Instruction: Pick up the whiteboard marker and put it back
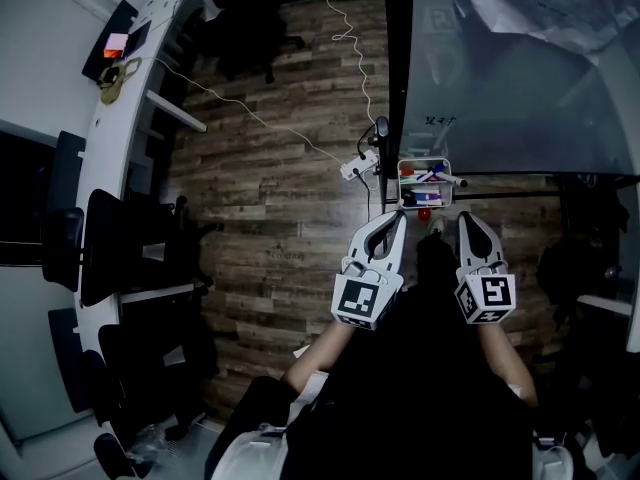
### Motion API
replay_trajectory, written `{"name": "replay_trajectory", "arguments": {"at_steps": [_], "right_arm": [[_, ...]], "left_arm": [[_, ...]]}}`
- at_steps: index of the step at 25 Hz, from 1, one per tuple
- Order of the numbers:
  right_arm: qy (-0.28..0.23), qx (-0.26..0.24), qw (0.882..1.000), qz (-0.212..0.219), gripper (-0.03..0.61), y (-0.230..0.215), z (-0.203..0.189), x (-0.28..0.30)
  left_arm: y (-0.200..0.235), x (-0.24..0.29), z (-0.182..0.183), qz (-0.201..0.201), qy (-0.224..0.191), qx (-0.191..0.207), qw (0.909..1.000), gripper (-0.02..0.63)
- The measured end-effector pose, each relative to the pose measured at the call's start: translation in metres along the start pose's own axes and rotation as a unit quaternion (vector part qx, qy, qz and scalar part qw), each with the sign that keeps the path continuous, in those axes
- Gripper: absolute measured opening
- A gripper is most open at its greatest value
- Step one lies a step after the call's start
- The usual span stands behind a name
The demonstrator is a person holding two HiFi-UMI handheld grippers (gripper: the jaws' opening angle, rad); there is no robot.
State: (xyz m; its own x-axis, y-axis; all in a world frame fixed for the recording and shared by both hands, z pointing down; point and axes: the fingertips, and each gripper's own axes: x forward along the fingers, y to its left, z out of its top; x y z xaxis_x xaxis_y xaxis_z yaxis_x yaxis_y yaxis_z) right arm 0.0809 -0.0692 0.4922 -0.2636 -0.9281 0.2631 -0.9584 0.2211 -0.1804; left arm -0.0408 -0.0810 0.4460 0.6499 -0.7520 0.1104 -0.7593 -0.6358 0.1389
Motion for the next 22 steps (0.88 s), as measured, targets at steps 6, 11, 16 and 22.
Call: {"name": "replay_trajectory", "arguments": {"at_steps": [6, 11, 16, 22], "right_arm": [[-0.009, 0.0, 1.0, -0.002, 0.014, 0.008, 0.016, -0.01], [-0.019, -0.01, 1.0, 0.007, 0.014, 0.011, 0.031, -0.015], [-0.02, -0.007, 1.0, 0.02, 0.014, 0.006, 0.035, -0.021], [-0.013, -0.009, 0.999, 0.043, 0.014, 0.0, 0.04, -0.035]], "left_arm": [[-0.005, -0.012, 0.002, -0.004, 0.0, -0.007, 1.0, -0.002], [-0.013, -0.014, 0.002, -0.002, 0.002, -0.009, 1.0, -0.002], [-0.024, -0.009, 0.004, 0.007, 0.003, -0.003, 1.0, -0.002], [-0.043, -0.008, 0.013, 0.025, -0.003, -0.009, 0.9996, -0.002]]}}
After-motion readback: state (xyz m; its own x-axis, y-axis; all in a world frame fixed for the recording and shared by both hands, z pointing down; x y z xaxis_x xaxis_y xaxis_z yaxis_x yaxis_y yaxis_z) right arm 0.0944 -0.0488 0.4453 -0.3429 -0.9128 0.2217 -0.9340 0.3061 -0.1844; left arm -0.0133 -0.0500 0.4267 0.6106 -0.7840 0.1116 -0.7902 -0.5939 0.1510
